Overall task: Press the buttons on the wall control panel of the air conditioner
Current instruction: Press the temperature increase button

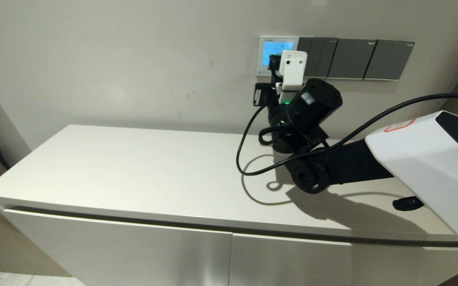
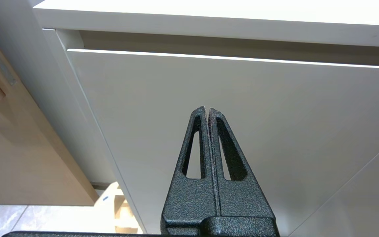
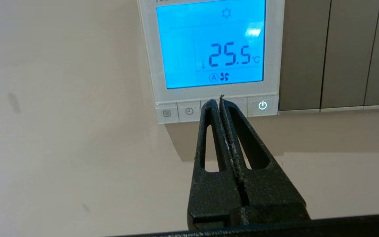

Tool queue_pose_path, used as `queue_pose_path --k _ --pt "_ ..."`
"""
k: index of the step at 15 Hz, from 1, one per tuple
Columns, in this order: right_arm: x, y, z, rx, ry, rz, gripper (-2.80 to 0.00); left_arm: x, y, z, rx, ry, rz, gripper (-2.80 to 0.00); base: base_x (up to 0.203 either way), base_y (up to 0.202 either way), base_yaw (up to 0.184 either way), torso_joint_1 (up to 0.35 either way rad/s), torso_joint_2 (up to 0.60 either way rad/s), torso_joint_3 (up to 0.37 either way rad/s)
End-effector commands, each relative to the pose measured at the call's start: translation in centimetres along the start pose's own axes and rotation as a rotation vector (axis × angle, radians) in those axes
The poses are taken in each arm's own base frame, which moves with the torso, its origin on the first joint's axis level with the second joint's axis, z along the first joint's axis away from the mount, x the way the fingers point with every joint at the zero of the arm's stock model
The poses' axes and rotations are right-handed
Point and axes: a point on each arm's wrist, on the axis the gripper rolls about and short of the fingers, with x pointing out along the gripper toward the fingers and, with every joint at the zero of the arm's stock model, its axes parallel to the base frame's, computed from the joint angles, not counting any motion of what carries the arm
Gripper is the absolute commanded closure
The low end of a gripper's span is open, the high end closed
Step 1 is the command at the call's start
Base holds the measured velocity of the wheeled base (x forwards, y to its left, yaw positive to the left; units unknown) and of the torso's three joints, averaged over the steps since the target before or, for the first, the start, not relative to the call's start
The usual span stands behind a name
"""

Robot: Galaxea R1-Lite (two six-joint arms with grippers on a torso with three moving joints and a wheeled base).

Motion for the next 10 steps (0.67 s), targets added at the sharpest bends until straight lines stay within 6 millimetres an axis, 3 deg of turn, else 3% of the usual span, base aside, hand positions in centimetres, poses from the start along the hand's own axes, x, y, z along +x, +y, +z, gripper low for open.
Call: queue_pose_path --k 1,10 --pt "0.08 -0.04 -0.42 -0.005 0.0 -0.004 0.0 0.0 0.0 0.01 0.0 -0.001 0.0 0.0 0.0 0.0 0.0 0.0 0.0 0.0" --pt "0.82 0.29 -0.82 -0.002 -0.01 -0.005 0.0 0.0 0.0 0.0 0.0 0.0 0.0 0.0 0.0 0.0 0.0 0.0 0.0 0.0"
